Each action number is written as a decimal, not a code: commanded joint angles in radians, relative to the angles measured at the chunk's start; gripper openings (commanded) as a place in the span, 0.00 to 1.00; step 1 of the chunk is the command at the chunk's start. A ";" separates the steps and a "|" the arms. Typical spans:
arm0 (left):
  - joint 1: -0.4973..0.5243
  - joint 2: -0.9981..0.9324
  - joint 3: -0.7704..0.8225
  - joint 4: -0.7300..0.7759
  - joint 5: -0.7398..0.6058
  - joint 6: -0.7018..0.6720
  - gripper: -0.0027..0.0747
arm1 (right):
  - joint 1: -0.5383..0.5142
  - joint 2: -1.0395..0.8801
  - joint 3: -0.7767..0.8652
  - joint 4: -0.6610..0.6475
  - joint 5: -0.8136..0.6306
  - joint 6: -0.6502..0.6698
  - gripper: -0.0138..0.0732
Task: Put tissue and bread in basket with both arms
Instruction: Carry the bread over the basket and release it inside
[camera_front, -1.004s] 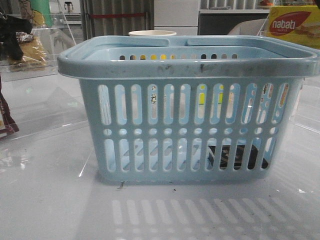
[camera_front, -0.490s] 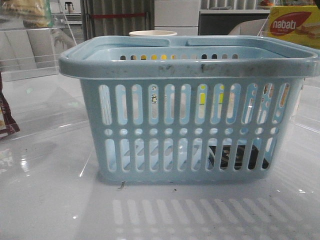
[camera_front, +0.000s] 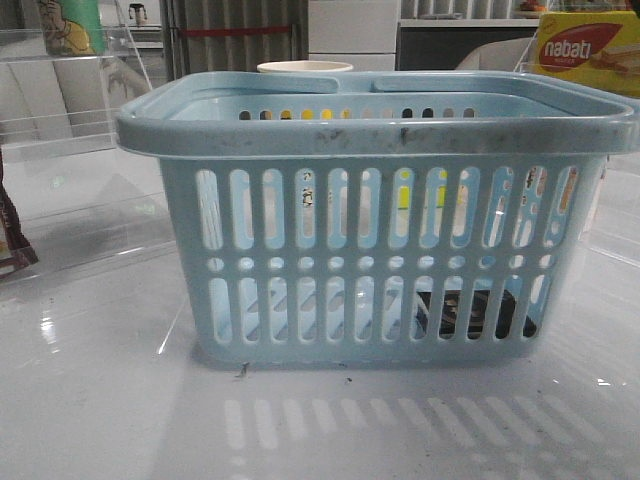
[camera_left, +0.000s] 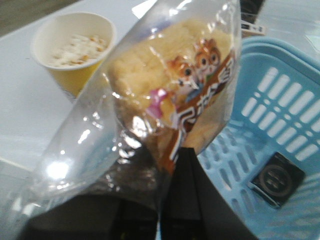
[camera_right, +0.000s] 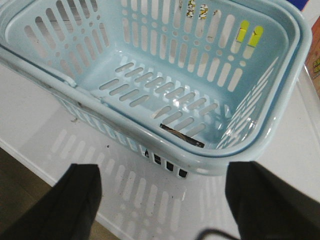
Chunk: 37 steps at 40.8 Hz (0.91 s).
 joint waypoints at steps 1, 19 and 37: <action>-0.064 -0.017 0.003 -0.025 -0.095 0.006 0.15 | 0.000 -0.008 -0.027 0.002 -0.064 -0.012 0.86; -0.118 0.133 0.030 -0.030 -0.108 0.006 0.48 | 0.000 -0.008 -0.027 0.002 -0.063 -0.012 0.86; -0.118 -0.049 0.063 -0.031 -0.040 0.007 0.65 | 0.000 -0.008 -0.027 0.002 -0.063 -0.012 0.86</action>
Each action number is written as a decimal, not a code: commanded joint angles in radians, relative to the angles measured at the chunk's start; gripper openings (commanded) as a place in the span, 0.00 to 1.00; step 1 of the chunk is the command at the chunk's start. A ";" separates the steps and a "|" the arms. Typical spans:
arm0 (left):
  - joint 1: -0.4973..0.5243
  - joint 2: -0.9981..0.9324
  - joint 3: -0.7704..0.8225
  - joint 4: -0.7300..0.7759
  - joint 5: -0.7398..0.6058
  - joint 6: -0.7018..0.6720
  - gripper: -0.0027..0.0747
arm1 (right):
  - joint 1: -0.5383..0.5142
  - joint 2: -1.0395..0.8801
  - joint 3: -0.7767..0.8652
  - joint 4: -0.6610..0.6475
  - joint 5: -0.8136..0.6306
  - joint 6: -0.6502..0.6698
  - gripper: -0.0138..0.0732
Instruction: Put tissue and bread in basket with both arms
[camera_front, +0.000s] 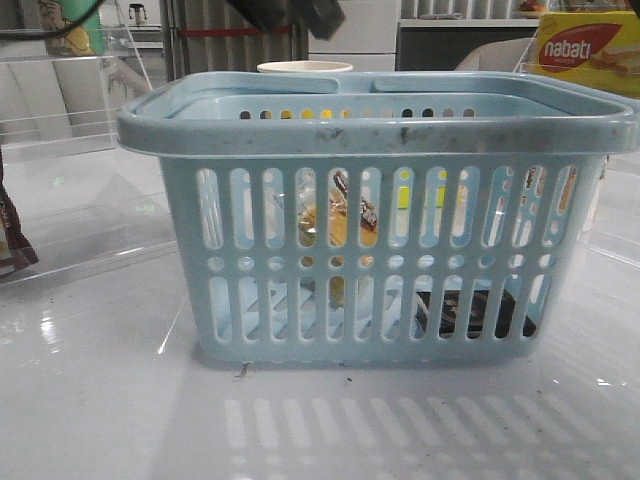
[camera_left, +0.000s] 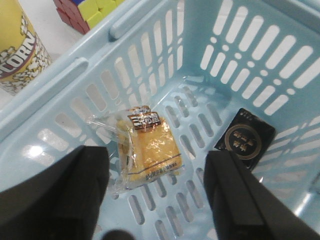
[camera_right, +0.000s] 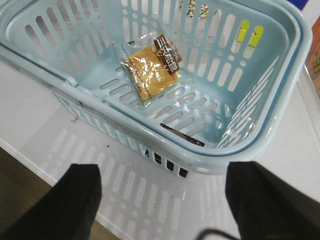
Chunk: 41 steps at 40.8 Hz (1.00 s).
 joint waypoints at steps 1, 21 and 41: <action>-0.007 -0.129 0.008 -0.050 -0.026 0.001 0.65 | 0.000 -0.008 -0.027 0.002 -0.063 -0.012 0.86; -0.031 -0.603 0.499 -0.021 -0.051 -0.004 0.62 | 0.000 -0.008 -0.027 0.002 -0.056 -0.012 0.86; -0.027 -0.855 0.706 0.274 -0.068 -0.349 0.62 | -0.001 -0.172 -0.027 0.001 0.138 0.014 0.86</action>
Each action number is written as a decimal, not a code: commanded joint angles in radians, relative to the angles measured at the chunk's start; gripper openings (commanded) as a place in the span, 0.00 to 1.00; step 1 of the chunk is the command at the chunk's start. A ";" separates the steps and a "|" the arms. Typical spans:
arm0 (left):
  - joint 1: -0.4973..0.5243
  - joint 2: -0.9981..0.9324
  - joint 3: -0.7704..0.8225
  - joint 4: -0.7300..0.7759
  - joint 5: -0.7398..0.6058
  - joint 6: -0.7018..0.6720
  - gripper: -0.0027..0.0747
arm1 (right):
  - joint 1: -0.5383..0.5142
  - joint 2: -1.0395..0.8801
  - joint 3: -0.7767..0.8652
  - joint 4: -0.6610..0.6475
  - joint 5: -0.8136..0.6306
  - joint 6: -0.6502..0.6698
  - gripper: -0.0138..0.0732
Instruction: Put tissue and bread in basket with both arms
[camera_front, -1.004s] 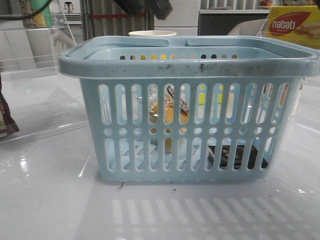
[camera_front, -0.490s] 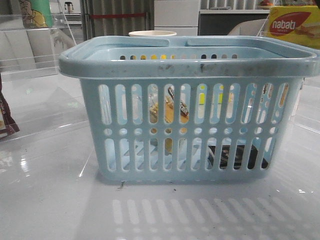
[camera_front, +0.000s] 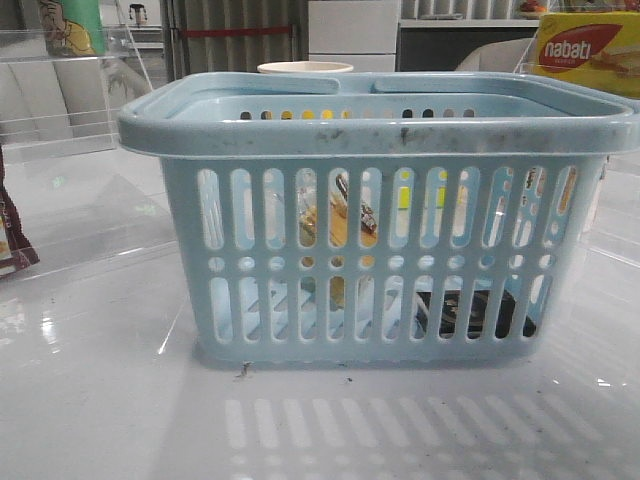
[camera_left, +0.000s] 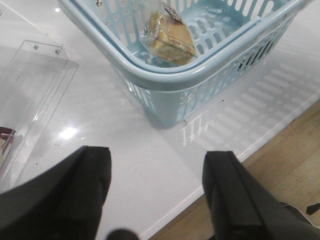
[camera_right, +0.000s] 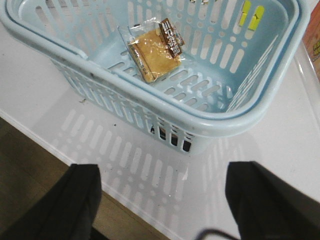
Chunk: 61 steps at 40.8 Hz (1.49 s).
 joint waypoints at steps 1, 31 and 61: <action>-0.003 -0.016 -0.012 0.010 -0.082 -0.026 0.62 | -0.001 -0.056 -0.027 0.001 -0.003 0.001 0.86; -0.003 -0.012 -0.003 0.010 -0.091 -0.026 0.28 | -0.001 -0.117 -0.027 -0.021 0.093 0.001 0.59; -0.003 -0.012 -0.003 0.008 -0.091 -0.026 0.15 | -0.001 -0.117 -0.027 -0.021 0.098 0.001 0.22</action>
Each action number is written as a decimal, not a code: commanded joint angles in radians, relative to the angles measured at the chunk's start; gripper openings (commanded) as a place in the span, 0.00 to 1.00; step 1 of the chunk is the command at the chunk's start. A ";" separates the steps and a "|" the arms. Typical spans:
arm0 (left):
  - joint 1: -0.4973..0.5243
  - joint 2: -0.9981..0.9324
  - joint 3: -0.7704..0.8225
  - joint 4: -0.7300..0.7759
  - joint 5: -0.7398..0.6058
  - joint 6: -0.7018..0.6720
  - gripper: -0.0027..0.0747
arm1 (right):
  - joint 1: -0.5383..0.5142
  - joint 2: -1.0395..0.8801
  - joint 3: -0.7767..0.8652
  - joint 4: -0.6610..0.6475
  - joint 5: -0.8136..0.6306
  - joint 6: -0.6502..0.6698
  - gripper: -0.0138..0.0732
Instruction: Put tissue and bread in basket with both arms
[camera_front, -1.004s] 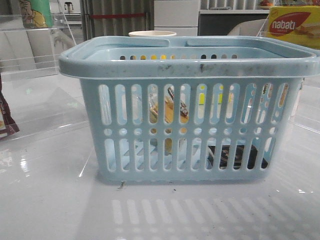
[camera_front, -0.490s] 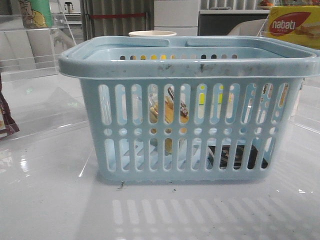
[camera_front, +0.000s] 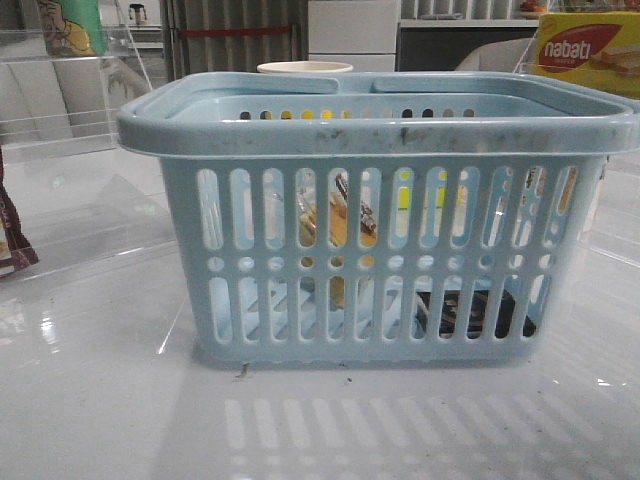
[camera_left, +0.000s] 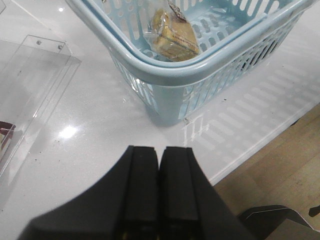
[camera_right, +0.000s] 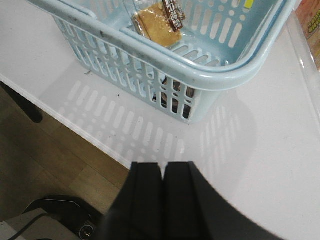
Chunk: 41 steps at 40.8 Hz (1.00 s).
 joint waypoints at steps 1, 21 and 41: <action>-0.003 -0.002 -0.027 -0.001 -0.070 -0.010 0.15 | -0.001 0.001 -0.027 -0.008 -0.061 -0.002 0.22; 0.119 -0.121 0.005 -0.009 -0.149 -0.010 0.15 | -0.001 0.001 -0.027 -0.008 -0.061 -0.002 0.22; 0.473 -0.665 0.601 -0.073 -0.674 -0.010 0.15 | -0.001 0.001 -0.027 -0.008 -0.061 -0.002 0.22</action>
